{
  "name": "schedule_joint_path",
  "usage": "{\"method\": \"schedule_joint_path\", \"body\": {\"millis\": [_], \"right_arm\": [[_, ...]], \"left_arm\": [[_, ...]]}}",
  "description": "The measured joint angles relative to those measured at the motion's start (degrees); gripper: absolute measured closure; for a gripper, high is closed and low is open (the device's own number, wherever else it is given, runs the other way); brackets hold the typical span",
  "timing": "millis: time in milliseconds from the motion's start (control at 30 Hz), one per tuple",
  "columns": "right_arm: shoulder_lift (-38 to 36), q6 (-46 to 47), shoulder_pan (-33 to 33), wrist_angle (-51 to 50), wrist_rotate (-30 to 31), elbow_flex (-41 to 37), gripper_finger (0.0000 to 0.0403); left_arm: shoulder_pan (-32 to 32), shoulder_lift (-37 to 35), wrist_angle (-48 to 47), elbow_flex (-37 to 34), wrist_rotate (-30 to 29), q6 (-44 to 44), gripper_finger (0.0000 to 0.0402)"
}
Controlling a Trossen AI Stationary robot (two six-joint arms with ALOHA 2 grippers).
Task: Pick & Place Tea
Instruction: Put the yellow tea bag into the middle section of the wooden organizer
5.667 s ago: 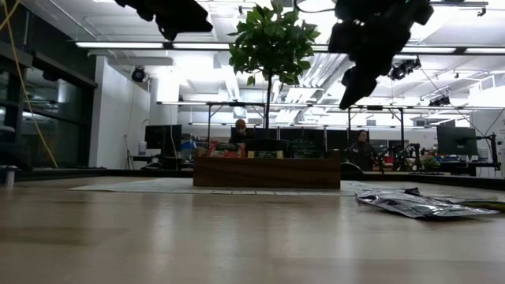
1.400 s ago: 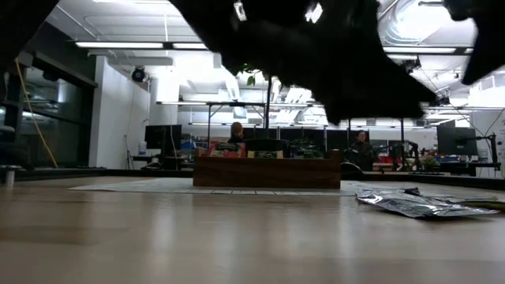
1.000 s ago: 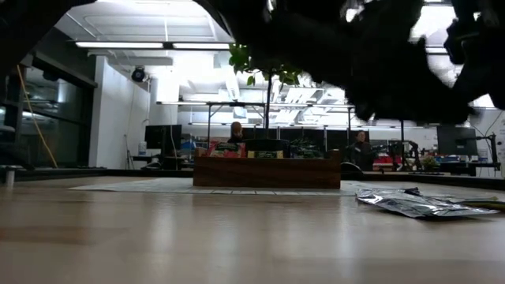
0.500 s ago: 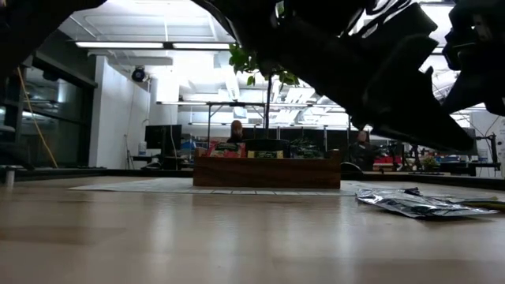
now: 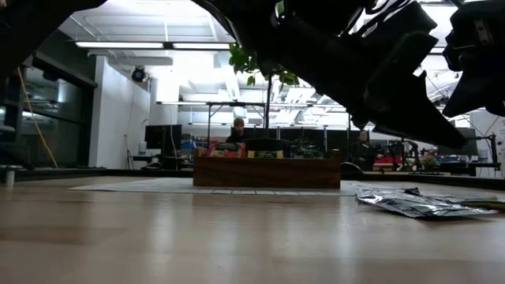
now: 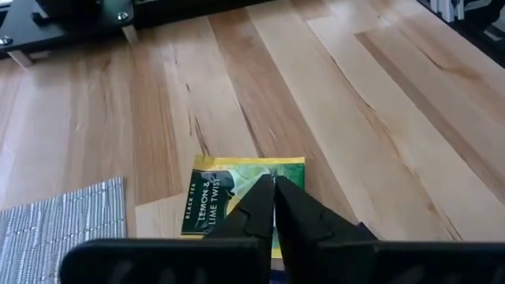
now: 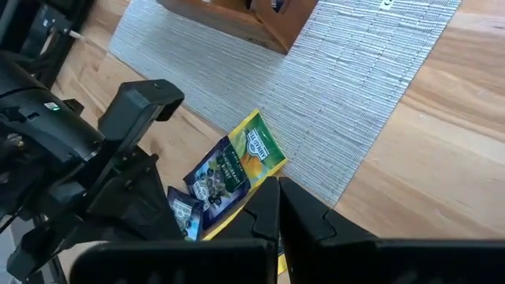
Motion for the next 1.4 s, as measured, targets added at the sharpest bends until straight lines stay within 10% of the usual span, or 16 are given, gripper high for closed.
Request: {"method": "schedule_joint_path", "body": {"millis": [1400], "right_arm": [[0.0, -1.6, 0.0, -0.9, 0.1, 0.0, 0.0403]], "left_arm": [[-0.3, 4.0, 6.3, 0.0, -2.6, -10.9, 0.0401]]}}
